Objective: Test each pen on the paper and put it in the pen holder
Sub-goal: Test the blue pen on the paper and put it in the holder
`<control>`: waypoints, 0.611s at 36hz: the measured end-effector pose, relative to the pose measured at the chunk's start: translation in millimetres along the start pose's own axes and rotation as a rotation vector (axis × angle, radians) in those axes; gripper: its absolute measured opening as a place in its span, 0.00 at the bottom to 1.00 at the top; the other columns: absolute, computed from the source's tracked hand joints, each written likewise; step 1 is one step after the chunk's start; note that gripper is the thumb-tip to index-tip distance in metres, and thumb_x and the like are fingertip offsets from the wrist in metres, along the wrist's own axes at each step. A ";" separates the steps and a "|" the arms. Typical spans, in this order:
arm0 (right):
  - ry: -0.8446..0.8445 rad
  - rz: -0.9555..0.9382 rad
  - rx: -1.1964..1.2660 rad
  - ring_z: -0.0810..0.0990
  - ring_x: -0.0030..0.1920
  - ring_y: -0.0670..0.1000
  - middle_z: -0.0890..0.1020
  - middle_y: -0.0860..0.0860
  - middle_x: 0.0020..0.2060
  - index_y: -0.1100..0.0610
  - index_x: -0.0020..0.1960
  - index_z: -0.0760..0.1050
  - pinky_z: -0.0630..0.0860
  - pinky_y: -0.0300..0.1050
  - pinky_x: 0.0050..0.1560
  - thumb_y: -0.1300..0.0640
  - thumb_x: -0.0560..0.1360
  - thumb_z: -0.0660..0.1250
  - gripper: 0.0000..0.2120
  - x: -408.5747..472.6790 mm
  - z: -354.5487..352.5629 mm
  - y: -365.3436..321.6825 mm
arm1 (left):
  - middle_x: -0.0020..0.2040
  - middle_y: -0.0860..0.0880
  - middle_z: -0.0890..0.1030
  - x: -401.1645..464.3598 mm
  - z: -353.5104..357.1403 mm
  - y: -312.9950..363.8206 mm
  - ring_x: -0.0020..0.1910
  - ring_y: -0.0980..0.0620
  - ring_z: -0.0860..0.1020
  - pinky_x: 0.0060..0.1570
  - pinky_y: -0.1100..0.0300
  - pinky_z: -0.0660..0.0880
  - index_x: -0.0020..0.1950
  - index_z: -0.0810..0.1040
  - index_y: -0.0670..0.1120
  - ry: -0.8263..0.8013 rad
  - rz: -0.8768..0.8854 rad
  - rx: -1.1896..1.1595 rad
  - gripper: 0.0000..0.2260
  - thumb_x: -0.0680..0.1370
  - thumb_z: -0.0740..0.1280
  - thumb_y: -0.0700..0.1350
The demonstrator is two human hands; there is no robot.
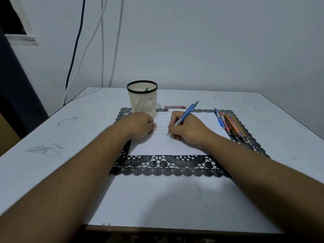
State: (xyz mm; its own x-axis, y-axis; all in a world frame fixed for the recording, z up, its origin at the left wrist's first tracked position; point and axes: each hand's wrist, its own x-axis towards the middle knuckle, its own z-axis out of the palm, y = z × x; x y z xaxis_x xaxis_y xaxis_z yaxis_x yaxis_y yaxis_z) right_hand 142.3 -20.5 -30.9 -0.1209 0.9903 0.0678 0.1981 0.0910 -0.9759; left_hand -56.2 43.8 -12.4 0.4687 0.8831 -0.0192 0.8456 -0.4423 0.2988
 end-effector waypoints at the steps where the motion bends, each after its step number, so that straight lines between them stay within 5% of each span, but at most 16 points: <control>1: -0.013 0.004 0.011 0.76 0.34 0.54 0.77 0.59 0.33 0.61 0.39 0.73 0.73 0.43 0.33 0.74 0.73 0.68 0.10 -0.4 0.9 -0.7 | 0.37 0.51 0.78 -0.2 -0.2 -0.3 0.41 0.51 0.75 0.41 0.54 0.68 0.35 0.74 0.50 0.001 -0.001 0.002 0.18 0.85 0.60 0.50; 22: 0.042 0.002 -0.048 0.76 0.35 0.54 0.77 0.61 0.35 0.61 0.38 0.73 0.73 0.44 0.34 0.72 0.74 0.67 0.10 -6.2 -5.5 -4.9 | 0.39 0.50 0.80 -4.2 -2.4 3.1 0.43 0.50 0.77 0.41 0.55 0.69 0.37 0.76 0.48 0.002 0.004 -0.013 0.18 0.85 0.60 0.49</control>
State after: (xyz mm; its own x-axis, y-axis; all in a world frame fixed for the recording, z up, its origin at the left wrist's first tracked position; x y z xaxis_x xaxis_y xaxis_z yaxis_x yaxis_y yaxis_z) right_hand 147.4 -26.5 -25.4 -0.0801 0.9939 0.0755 0.2450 0.0931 -0.9650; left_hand -56.2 39.1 -9.1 0.4715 0.8817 -0.0161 0.8403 -0.4437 0.3115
